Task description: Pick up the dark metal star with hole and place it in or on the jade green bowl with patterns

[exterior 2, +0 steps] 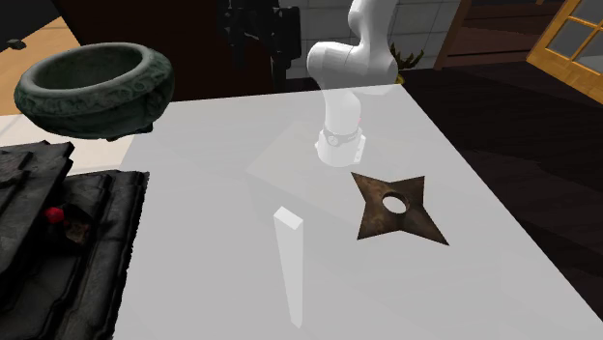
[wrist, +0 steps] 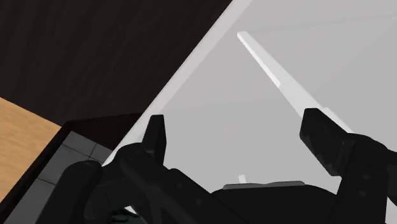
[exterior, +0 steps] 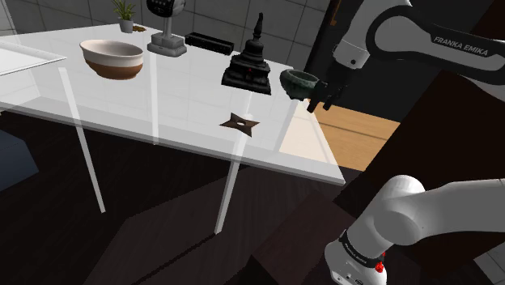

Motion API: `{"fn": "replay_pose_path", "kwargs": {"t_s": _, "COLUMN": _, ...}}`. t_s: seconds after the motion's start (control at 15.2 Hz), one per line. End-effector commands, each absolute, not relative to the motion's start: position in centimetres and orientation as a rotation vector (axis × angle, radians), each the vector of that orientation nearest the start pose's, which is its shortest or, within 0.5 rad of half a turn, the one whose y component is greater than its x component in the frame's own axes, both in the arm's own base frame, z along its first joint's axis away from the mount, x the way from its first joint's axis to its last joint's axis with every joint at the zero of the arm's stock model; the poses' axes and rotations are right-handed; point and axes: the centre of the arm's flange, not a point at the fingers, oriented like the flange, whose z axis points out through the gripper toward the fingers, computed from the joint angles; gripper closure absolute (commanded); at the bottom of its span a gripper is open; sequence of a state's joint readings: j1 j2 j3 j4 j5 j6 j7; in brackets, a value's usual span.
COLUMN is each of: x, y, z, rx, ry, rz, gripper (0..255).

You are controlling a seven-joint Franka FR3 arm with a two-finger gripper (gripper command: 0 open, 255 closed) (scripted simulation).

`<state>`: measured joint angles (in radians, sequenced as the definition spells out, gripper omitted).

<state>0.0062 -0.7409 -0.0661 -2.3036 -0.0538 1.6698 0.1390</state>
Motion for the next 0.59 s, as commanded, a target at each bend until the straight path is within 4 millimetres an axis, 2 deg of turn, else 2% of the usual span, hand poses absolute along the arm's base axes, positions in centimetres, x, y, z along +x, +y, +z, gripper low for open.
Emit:
{"fn": "replay_pose_path", "kwargs": {"t_s": 0.0, "x": 32.9, "y": -3.2, "z": 61.0, "rx": -3.128, "ry": 0.285, "rz": -0.167, "gripper": 0}}
{"fn": "replay_pose_path", "kwargs": {"t_s": 0.53, "x": 39.2, "y": 5.5, "z": 61.1, "rx": -3.142, "ry": -0.091, "rz": -0.105, "gripper": 0}}
